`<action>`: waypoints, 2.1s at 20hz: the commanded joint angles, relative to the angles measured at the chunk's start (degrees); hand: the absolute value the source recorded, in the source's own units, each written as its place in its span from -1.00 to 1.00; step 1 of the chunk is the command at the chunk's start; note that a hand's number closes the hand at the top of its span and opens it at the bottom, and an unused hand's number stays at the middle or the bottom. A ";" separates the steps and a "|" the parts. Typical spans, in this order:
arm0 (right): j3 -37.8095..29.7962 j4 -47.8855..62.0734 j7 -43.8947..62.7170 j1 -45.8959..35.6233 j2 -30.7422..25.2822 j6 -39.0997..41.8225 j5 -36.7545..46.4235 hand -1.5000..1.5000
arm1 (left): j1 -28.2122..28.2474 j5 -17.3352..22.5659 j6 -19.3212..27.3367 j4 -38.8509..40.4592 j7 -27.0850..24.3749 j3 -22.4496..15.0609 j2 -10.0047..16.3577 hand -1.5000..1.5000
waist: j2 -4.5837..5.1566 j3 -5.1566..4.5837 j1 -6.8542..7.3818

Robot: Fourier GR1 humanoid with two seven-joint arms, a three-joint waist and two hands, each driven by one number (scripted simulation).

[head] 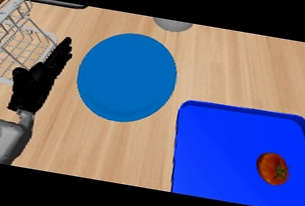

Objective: Pick the tomato from the tray and place it in the plate

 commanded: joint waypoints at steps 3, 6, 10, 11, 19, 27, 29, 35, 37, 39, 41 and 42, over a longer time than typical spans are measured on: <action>1.88 8.90 -3.68 -1.83 4.36 3.67 3.50 -1.00 | -1.57 -0.93 -1.06 3.05 -1.46 2.03 -1.23 0.00 | 0.04 0.02 -0.18; 3.69 10.34 0.75 -8.03 6.36 6.00 5.80 -1.00 | -4.82 -1.80 -1.83 2.16 2.39 2.28 -0.91 0.00 | 0.02 0.02 0.00; -2.32 22.03 -9.61 -10.42 7.79 7.74 2.72 -1.00 | -0.16 -3.90 -0.66 -0.47 0.76 1.82 -2.95 0.00 | 0.00 0.03 0.00; 1.59 20.97 -5.17 -11.60 11.22 5.90 7.95 -1.00 | 1.02 -4.75 0.02 -6.07 4.84 0.57 -3.54 0.00 | -0.04 0.03 0.13; -1.99 22.52 -8.07 -10.23 14.21 9.78 8.84 -1.00 | 1.09 -5.38 -3.02 2.31 -3.24 5.00 -4.49 0.00 | 0.00 0.01 -0.14; -3.98 33.44 -14.95 -16.48 17.32 4.15 15.49 1.00 | -0.60 -4.38 -6.95 1.16 -0.25 7.16 -2.83 0.00 | 0.02 0.02 0.04; -3.98 27.48 -10.94 -14.83 16.90 5.65 16.87 1.00 | 1.39 -6.21 -4.62 -4.49 4.57 4.92 -5.08 0.00 | -0.06 0.01 0.05; 0.52 31.35 -13.04 -20.17 15.03 8.78 23.32 1.00 | -2.86 -6.36 -4.81 2.12 1.30 6.65 -5.65 0.00 | 0.11 -0.02 0.31; 6.94 33.00 -13.92 -21.81 14.63 10.98 28.61 1.00 | -3.78 -5.84 -6.00 1.26 1.23 6.29 -5.22 0.00 | 0.23 -0.05 1.23; 9.52 36.81 -13.88 -28.68 11.15 17.36 30.74 1.00 | -3.55 -7.13 -5.93 2.08 0.67 4.78 -5.79 0.00 | 0.67 -0.06 3.08; 10.59 36.02 -13.38 -33.21 12.69 17.90 32.06 1.00 | -1.24 -5.50 -7.71 1.62 -0.92 6.82 -3.82 0.00 | 0.20 -0.03 1.68; 10.13 37.12 -13.80 -35.21 13.73 18.08 31.95 1.00 | -2.42 -5.44 -6.95 -0.39 2.10 7.18 -4.00 0.00 | 0.07 0.02 1.12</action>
